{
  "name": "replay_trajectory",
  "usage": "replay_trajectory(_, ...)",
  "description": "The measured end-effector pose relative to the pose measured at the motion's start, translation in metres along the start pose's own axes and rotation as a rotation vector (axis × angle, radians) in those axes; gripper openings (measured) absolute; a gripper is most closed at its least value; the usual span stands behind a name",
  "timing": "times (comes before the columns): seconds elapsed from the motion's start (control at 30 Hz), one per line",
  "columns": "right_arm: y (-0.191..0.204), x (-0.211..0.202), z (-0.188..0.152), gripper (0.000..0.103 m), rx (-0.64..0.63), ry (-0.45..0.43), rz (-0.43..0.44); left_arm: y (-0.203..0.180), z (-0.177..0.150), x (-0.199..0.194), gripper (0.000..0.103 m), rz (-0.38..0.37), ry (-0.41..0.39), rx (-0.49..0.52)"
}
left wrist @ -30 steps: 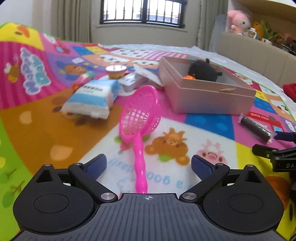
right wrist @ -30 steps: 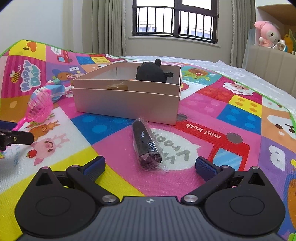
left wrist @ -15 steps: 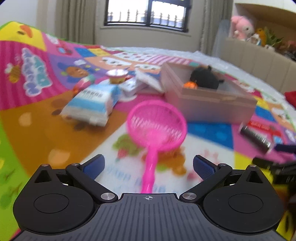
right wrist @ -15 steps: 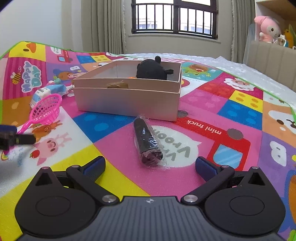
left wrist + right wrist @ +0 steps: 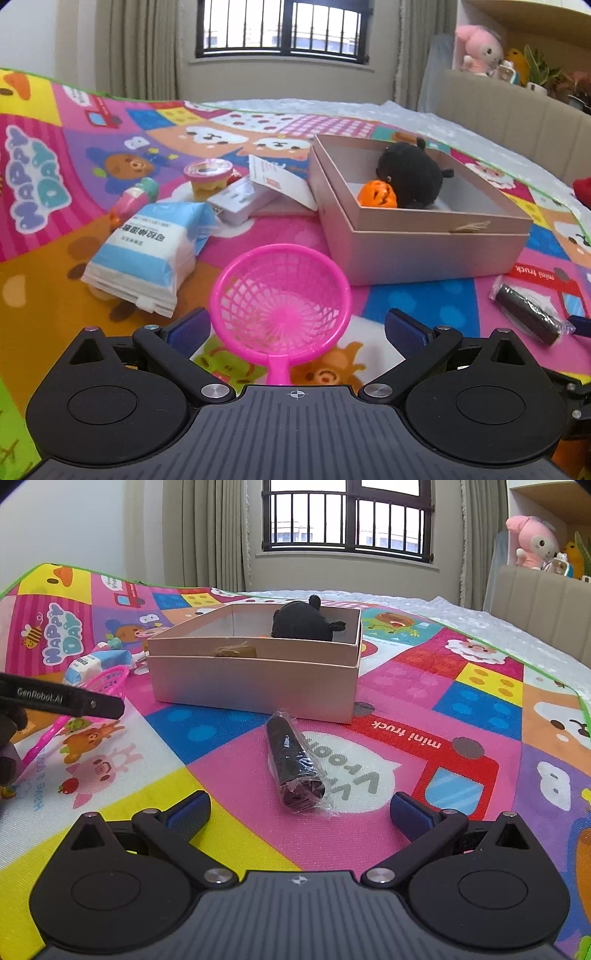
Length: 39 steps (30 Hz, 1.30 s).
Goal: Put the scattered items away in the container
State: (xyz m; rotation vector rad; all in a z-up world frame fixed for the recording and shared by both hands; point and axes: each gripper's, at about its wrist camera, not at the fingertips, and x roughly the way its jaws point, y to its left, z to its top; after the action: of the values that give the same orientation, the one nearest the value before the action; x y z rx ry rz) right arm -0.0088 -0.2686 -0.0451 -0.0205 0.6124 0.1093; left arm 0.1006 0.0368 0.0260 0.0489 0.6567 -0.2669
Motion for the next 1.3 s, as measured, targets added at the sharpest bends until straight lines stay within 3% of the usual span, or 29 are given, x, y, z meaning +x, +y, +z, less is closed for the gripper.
replay_trajectory(0.1,0.000,0.000,0.000,0.103,0.001,0.000,0.000,-0.001,0.000,-0.003,0.084,0.030,-0.005,0.004)
replay_trajectory(0.3,-0.001,0.000,0.000,0.103,0.003,-0.003,0.001,0.004,-0.004,-0.012,0.084,0.001,-0.001,-0.032)
replay_trajectory(0.6,-0.001,0.000,0.000,0.103,0.002,-0.002,0.000,-0.048,-0.003,-0.031,0.085,-0.200,0.006,-0.014)
replay_trajectory(0.63,-0.001,0.000,0.000,0.103,0.001,-0.003,-0.001,-0.055,-0.001,-0.028,0.087,-0.225,0.007,-0.015)
replay_trajectory(0.67,-0.001,0.000,0.000,0.103,0.001,-0.003,-0.001,-0.061,0.001,-0.026,0.096,-0.247,0.008,-0.011)
replay_trajectory(0.77,-0.001,0.000,0.000,0.103,-0.002,-0.004,-0.004,-0.065,0.007,-0.030,0.098,-0.295,-0.024,0.026)
replay_trajectory(0.8,-0.001,0.000,0.000,0.103,-0.001,-0.004,-0.003,-0.061,0.010,-0.033,0.099,-0.282,-0.048,0.038)
replay_trajectory(0.87,-0.002,0.001,0.000,0.103,0.005,-0.005,0.003,-0.044,0.017,-0.038,0.100,-0.185,-0.107,0.048)
replay_trajectory(1.0,-0.005,0.001,-0.001,0.103,0.023,-0.008,0.019,0.003,0.025,-0.022,0.101,0.185,-0.182,0.091)
replay_trajectory(1.07,-0.005,0.001,-0.001,0.103,0.022,-0.009,0.020,0.026,0.027,-0.002,0.101,0.309,-0.160,0.101)
replay_trajectory(1.27,-0.004,0.001,-0.001,0.103,0.023,-0.010,0.021,0.053,0.026,0.041,0.100,0.304,-0.041,0.061)
replay_trajectory(1.3,-0.004,0.001,-0.002,0.103,0.024,-0.010,0.021,0.054,0.025,0.041,0.091,0.310,-0.039,0.056)
